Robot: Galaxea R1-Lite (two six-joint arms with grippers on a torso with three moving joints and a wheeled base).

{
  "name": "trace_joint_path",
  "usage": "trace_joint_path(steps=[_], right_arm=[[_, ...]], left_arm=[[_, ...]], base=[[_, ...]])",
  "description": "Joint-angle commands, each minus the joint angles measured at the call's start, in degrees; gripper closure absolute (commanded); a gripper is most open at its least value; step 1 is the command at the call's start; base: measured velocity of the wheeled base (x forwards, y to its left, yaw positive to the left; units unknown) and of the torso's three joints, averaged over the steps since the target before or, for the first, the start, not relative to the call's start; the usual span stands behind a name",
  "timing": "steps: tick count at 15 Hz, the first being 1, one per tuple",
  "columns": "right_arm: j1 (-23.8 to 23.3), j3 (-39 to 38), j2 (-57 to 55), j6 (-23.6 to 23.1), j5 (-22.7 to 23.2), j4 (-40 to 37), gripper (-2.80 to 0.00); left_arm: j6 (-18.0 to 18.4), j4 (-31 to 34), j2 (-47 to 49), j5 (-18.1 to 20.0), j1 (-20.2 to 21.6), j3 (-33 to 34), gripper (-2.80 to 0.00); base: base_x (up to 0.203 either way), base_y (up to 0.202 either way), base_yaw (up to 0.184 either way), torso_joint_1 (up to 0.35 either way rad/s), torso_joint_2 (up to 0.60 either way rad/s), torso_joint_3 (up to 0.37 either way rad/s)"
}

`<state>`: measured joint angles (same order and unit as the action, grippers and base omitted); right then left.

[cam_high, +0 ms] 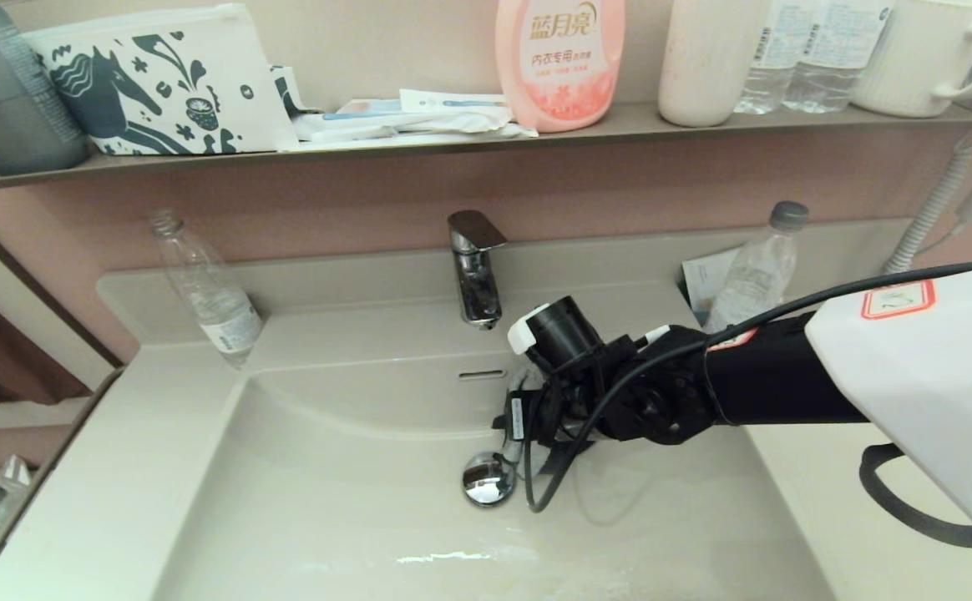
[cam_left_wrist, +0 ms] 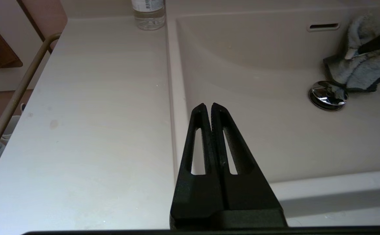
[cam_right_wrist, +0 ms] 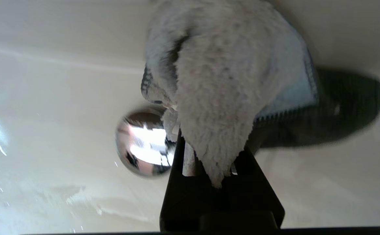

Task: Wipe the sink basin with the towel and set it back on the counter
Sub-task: Wipe the sink

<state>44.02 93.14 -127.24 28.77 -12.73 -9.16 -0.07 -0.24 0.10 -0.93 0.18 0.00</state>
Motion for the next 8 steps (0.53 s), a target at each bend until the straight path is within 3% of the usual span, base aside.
trace_joint_path(steps=[1, 8], right_arm=[[0.01, 0.03, -1.43, -0.37, -0.10, 2.23, 0.00], [-1.85, -1.53, 1.02, -1.74, -0.46, 3.45, 0.00]], left_arm=[[-0.01, -0.02, -0.01, -0.03, 0.01, 0.00, 0.00], [-0.01, -0.02, 0.08, -0.04, 0.02, 0.00, 0.00]], base=[[0.000, 0.000, 0.000, 0.000, 0.00, 0.000], [0.000, 0.000, 0.000, 0.000, 0.00, 0.000]])
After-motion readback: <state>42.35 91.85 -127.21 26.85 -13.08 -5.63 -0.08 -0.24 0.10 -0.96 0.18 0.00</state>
